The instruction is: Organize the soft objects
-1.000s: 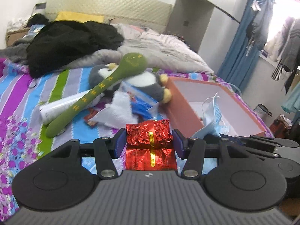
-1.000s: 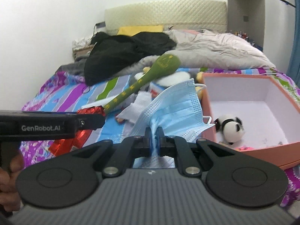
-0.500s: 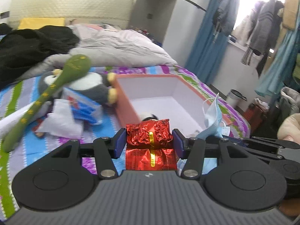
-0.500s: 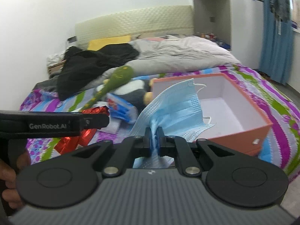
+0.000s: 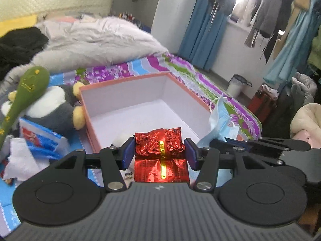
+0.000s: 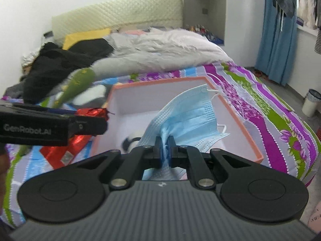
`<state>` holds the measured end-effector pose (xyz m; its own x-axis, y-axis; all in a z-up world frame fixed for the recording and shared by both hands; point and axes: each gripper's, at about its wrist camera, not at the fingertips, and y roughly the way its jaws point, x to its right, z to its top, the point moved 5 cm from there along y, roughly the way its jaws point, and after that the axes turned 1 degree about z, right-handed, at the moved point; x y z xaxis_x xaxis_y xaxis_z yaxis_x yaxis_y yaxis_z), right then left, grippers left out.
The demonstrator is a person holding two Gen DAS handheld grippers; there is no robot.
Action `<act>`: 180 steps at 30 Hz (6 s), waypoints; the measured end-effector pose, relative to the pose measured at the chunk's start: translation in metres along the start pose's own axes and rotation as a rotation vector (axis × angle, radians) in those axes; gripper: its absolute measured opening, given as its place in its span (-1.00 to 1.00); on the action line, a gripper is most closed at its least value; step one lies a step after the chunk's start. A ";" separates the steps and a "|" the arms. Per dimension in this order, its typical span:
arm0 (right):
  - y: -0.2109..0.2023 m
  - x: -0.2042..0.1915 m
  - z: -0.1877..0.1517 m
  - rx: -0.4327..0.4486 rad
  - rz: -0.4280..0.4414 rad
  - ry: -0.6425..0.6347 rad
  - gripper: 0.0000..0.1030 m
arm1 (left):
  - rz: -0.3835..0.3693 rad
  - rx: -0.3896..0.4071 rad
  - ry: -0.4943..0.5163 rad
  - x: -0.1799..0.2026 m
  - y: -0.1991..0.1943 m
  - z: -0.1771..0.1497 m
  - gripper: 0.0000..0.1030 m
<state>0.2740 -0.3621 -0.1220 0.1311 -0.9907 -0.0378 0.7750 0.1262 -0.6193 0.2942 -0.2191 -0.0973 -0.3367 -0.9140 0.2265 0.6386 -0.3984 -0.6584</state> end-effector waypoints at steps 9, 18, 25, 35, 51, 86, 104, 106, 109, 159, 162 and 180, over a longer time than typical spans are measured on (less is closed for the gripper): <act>0.052 0.036 0.013 -0.132 -0.016 0.073 -0.82 | 0.012 -0.157 -0.038 -0.007 0.082 0.029 0.14; 0.068 0.050 0.006 -0.190 -0.019 0.105 -0.75 | 0.026 -0.264 -0.043 -0.012 0.123 0.022 0.18; 0.062 0.053 -0.002 -0.189 -0.013 0.098 -0.02 | 0.033 -0.244 -0.039 -0.016 0.112 0.023 0.28; 0.025 0.040 -0.010 -0.078 0.030 0.109 -0.02 | 0.050 -0.127 0.047 -0.004 0.064 0.015 0.28; -0.040 -0.005 -0.036 0.098 0.093 0.085 -0.02 | 0.075 0.082 0.044 -0.009 -0.039 -0.028 0.28; -0.072 -0.130 -0.087 0.086 0.325 -0.028 -0.02 | 0.289 0.123 -0.226 -0.098 -0.149 -0.160 0.28; 0.054 -0.206 -0.074 0.035 0.302 -0.148 -0.03 | 0.305 0.101 -0.368 -0.241 -0.073 -0.143 0.38; 0.071 -0.214 -0.069 0.041 0.292 -0.169 -0.03 | 0.313 0.099 -0.364 -0.253 -0.060 -0.135 0.39; 0.093 -0.222 -0.063 0.056 0.266 -0.208 -0.04 | 0.306 0.093 -0.347 -0.271 -0.039 -0.120 0.40; 0.018 -0.233 -0.084 0.073 0.202 -0.411 -0.93 | 0.251 0.127 -0.494 -0.247 -0.099 -0.176 -0.86; 0.003 -0.231 -0.095 0.056 0.222 -0.398 -0.93 | 0.253 0.114 -0.518 -0.244 -0.104 -0.187 -0.86; 0.011 -0.208 -0.132 -0.071 0.314 -0.213 -0.83 | 0.341 -0.086 -0.436 -0.247 -0.080 -0.215 -0.33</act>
<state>0.1739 -0.1610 -0.2246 0.4863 -0.8705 -0.0754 0.6328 0.4104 -0.6566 0.1778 0.0551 -0.2547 0.2076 -0.9446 0.2541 0.5964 -0.0837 -0.7983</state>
